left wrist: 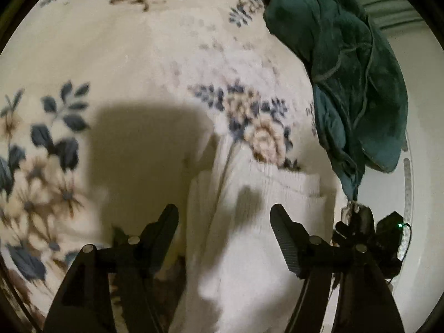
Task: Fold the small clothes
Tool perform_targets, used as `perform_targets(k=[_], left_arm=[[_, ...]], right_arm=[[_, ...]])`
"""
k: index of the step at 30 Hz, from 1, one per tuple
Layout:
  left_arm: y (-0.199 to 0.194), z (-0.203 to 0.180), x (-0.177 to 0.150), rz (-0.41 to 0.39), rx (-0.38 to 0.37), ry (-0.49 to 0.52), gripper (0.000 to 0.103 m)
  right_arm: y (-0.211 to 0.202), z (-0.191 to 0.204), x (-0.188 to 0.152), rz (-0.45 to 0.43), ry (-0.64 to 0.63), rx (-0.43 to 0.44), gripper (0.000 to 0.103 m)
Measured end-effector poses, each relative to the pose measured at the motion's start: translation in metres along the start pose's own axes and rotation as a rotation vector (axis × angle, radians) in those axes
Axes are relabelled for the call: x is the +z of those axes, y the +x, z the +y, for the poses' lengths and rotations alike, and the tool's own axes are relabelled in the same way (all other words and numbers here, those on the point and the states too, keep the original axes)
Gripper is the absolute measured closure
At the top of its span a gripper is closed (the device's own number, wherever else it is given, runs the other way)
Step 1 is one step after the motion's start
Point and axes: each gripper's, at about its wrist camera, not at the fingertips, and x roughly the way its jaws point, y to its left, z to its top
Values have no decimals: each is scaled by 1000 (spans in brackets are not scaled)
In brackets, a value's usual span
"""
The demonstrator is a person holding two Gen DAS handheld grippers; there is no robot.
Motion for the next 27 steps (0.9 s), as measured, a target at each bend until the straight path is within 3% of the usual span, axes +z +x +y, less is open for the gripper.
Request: perform_targets(k=[2, 4, 5, 6, 7, 8, 11, 14, 17, 19, 22, 23, 24, 26, 27], left_arm=[[11, -3, -5, 16, 6, 21, 39], [23, -12, -10, 27, 22, 74, 76], [27, -17, -11, 25, 43, 109, 86], [25, -23, -12, -1, 45, 151, 89], [22, -28, -12, -17, 50, 174, 90], [17, -27, -11, -35, 57, 179, 91], [6, -15, -6, -82, 51, 126, 93], [18, 10, 2, -60, 55, 55, 94], [40, 27, 9, -1, 26, -7, 94], [36, 25, 13, 10, -10, -23, 90], [20, 21, 14, 23, -58, -26, 80], [13, 22, 13, 11, -74, -27, 66], [3, 23, 10, -1, -105, -27, 41], [-8, 31, 3, -20, -168, -44, 27], [-9, 35, -1, -17, -182, -56, 27]], right_arm=[[9, -9, -7, 43, 34, 31, 50], [22, -12, -13, 73, 61, 69, 50], [26, -12, -14, 74, 74, 102, 50], [30, -11, -15, 65, 83, 143, 54], [30, -8, -15, 37, 74, 154, 65], [28, -4, -14, 11, 57, 144, 100], [19, 11, -9, -62, 2, 66, 100], [10, 9, 3, -128, 26, -20, 100], [30, 6, 12, -82, 37, -89, 100], [48, 15, 14, -30, -14, -117, 100], [47, 25, 16, 0, -32, -78, 97], [45, 26, 16, 16, -33, -48, 90], [42, 27, 15, 38, -35, -8, 68], [32, 24, 13, 38, -47, 12, 41], [27, 20, 10, 36, -53, 39, 38]])
